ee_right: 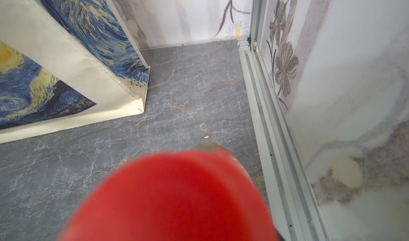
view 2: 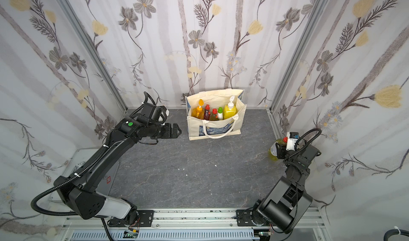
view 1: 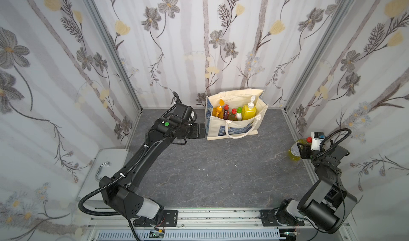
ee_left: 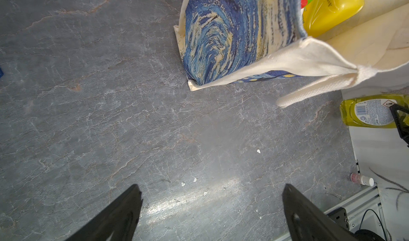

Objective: Pack dish soap into the shopping bag
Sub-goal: Pick up the bottle of dish soap at the center of the board.

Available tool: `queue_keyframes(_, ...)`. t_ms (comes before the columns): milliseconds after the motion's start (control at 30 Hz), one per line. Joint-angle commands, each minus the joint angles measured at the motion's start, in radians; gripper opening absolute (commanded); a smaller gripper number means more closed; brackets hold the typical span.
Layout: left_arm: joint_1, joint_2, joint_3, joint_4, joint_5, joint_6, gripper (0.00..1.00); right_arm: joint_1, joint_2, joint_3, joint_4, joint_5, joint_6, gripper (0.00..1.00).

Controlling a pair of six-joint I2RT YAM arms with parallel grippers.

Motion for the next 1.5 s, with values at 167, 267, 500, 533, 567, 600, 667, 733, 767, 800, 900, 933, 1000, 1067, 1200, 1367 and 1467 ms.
queue_keyframes(167,0.006,-0.028,-0.021,0.029,-0.001,-0.018,1.00,0.068,-0.070,0.111,0.087,-0.073,0.094,0.35)
queue_keyframes(267,0.013,-0.045,-0.020,0.031,-0.002,-0.013,1.00,0.104,-0.089,0.152,0.058,-0.062,0.116,0.35)
queue_keyframes(500,0.029,-0.114,-0.036,0.034,0.003,-0.022,1.00,0.195,-0.123,0.304,-0.083,-0.030,0.135,0.36)
queue_keyframes(533,0.031,-0.125,-0.043,0.033,0.003,-0.022,1.00,0.209,-0.124,0.327,-0.107,-0.025,0.134,0.37)
queue_keyframes(567,0.032,-0.140,-0.052,0.030,0.001,-0.022,1.00,0.228,-0.128,0.352,-0.131,-0.019,0.132,0.37)
queue_keyframes(600,0.033,-0.155,-0.062,0.029,0.000,-0.021,1.00,0.245,-0.131,0.374,-0.147,-0.011,0.134,0.36)
queue_keyframes(667,0.035,-0.177,-0.078,0.029,-0.001,-0.022,1.00,0.278,-0.139,0.407,-0.167,0.003,0.149,0.37)
queue_keyframes(733,0.035,-0.188,-0.087,0.029,-0.004,-0.022,1.00,0.311,-0.145,0.437,-0.182,0.019,0.162,0.37)
queue_keyframes(767,0.037,-0.188,-0.091,0.031,-0.005,-0.023,1.00,0.332,-0.146,0.453,-0.191,0.028,0.170,0.37)
queue_keyframes(800,0.037,-0.188,-0.091,0.032,-0.006,-0.023,1.00,0.352,-0.143,0.469,-0.199,0.036,0.177,0.37)
queue_keyframes(900,0.037,-0.189,-0.073,0.030,-0.005,-0.019,1.00,0.416,-0.126,0.524,-0.237,0.066,0.198,0.37)
queue_keyframes(933,0.040,-0.188,-0.060,0.025,-0.007,-0.012,1.00,0.436,-0.117,0.545,-0.251,0.067,0.203,0.37)
queue_keyframes(1000,0.043,-0.188,-0.040,0.020,-0.021,0.003,1.00,0.486,-0.094,0.596,-0.277,0.082,0.209,0.37)
queue_keyframes(1067,0.043,-0.188,-0.035,0.018,-0.030,0.012,1.00,0.522,-0.072,0.638,-0.278,0.086,0.230,0.38)
queue_keyframes(1200,0.043,-0.179,-0.037,0.032,-0.009,0.000,1.00,0.582,-0.027,0.726,-0.278,0.103,0.270,0.38)
queue_keyframes(1367,0.043,-0.134,0.014,0.030,-0.003,0.004,1.00,0.639,0.063,0.875,-0.318,0.106,0.274,0.38)
queue_keyframes(1467,0.046,-0.091,0.068,0.024,0.001,0.007,1.00,0.666,0.121,0.959,-0.324,0.102,0.288,0.38)
